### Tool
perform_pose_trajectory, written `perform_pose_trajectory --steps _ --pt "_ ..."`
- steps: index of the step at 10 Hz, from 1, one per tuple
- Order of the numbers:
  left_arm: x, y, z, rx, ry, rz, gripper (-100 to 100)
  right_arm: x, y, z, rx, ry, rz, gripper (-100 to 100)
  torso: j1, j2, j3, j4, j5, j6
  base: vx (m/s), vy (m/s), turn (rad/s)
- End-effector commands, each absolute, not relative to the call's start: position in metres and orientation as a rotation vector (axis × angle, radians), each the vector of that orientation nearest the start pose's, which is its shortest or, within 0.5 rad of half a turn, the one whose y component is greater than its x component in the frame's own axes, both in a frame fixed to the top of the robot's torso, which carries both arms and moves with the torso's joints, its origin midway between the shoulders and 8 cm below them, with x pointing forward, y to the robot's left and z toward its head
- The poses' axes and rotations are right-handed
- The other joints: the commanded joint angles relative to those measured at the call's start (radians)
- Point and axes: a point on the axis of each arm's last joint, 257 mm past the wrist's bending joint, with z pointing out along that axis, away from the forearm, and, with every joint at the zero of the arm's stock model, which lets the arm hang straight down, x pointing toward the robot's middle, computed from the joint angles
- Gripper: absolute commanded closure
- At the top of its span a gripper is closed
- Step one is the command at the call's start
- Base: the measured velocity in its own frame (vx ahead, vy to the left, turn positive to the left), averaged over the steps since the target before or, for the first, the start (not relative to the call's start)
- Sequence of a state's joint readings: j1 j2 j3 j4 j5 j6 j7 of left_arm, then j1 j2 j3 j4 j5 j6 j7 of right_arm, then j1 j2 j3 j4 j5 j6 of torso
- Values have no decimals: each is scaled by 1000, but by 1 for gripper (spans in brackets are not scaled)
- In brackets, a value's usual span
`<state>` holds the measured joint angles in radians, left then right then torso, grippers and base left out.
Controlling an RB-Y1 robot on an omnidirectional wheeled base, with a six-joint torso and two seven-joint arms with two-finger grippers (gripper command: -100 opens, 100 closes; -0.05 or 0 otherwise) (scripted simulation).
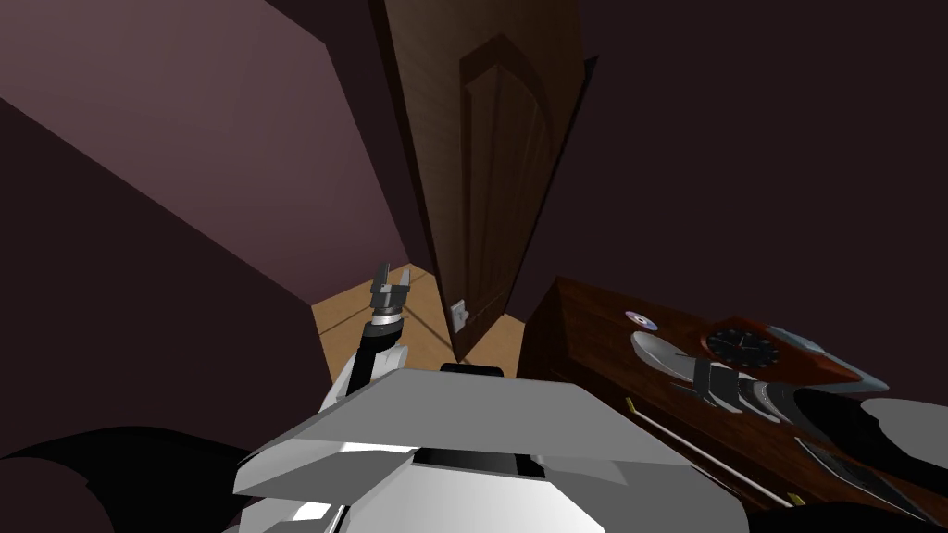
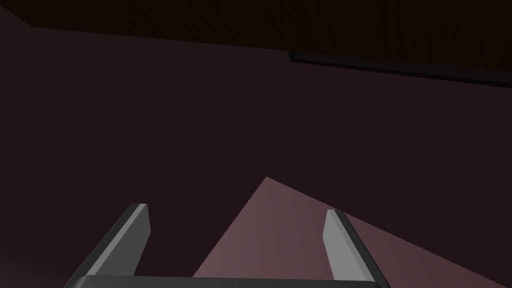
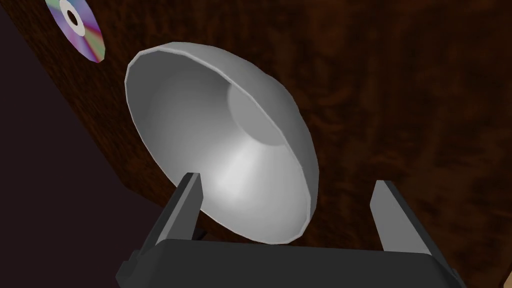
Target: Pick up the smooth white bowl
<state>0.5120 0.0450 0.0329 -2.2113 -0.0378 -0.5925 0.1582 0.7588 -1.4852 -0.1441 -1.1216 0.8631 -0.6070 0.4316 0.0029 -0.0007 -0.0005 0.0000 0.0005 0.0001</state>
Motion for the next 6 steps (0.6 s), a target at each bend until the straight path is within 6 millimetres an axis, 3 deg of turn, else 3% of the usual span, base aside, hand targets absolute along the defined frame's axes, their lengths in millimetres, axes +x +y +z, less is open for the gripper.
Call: perform_pose_trajectory --steps 1,5,6 --pt "340 282 8 -647 626 -1397 0 201 -737 -264 -1124 2458 -581 -100 0 0 0 0 0 0 -54 -7 222" --pt "340 282 8 -647 626 -1397 0 174 -755 -280 -984 2535 -612 -100 -3 10 6 2 -1 -1 -120 -23 299" --pt "340 282 8 -647 626 -1397 0 181 -751 -279 -1011 2521 -606 -100 -3 11 7 3 -1 0 -66 -8 61"
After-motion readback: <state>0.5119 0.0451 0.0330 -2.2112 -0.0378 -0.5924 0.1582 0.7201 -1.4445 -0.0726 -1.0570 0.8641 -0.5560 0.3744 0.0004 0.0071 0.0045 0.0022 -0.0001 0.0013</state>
